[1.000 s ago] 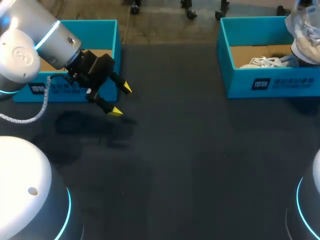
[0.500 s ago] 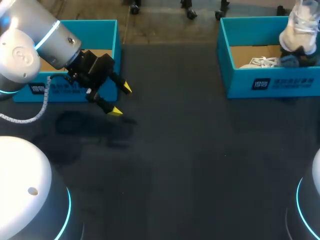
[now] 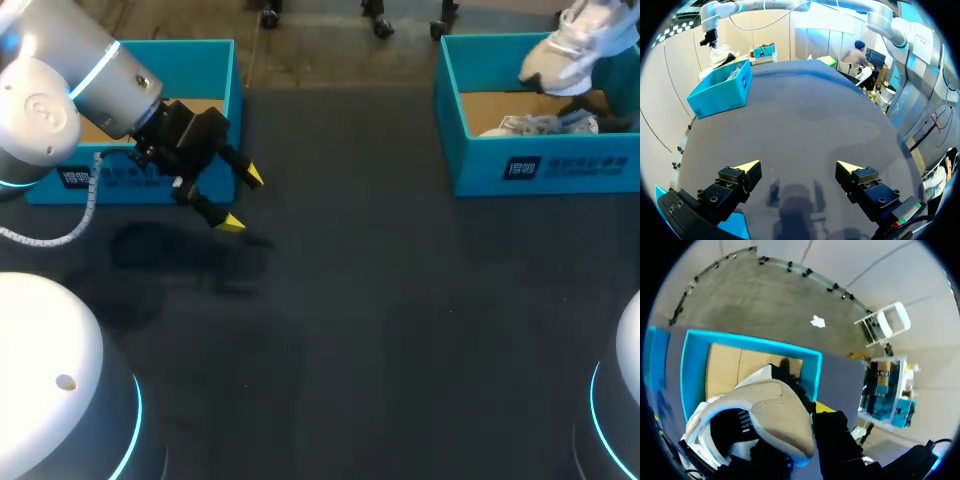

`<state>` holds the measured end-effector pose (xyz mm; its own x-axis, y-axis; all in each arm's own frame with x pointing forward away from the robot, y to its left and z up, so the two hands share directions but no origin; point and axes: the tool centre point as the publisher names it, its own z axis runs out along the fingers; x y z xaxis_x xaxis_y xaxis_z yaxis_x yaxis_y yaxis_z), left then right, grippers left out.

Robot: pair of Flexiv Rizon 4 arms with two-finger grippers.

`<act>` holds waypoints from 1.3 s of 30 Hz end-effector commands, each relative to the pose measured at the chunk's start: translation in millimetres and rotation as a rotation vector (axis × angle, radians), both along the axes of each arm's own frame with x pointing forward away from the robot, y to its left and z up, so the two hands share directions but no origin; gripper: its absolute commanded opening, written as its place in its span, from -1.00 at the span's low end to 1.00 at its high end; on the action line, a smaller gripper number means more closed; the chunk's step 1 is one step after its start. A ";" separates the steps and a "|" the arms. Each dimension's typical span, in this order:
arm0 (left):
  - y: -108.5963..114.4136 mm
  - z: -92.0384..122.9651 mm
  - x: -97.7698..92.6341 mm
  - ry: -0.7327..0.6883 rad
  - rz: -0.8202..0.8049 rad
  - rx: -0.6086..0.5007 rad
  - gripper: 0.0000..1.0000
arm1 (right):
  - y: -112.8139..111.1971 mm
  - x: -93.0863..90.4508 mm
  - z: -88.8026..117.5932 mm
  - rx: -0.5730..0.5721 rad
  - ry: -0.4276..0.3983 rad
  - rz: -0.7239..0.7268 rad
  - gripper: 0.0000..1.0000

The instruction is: Take the shoe out of the shoebox, open the shoe tongue, remove and reinsert the insole, then place the shoe into the shoebox

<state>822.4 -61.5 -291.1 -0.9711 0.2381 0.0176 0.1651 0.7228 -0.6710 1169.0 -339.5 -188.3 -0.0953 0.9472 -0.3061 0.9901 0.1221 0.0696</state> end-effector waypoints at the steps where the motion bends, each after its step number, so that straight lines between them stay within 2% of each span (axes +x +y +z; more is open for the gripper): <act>1: 0.4 0.3 -0.7 -0.001 0.000 0.002 1.00 | 0.9 -21.7 0.6 -0.005 -0.062 -0.115 -1.00; 9: 0.4 0.3 -0.7 -0.001 0.000 0.002 1.00 | 1.1 -28.4 -1.0 -0.011 -0.118 -0.340 -1.00; 16: 0.4 0.3 -0.7 -0.001 0.000 0.002 1.00 | 3.4 -34.7 3.0 -0.035 -0.103 -0.503 -1.00; 23: 0.4 0.3 -0.7 -0.001 0.000 0.002 1.00 | 3.2 -48.9 2.0 -0.029 -0.128 -0.642 -1.00; 39: 0.4 0.3 -0.7 -0.001 0.000 0.002 1.00 | 3.2 -48.9 2.0 -0.029 -0.128 -0.642 -1.00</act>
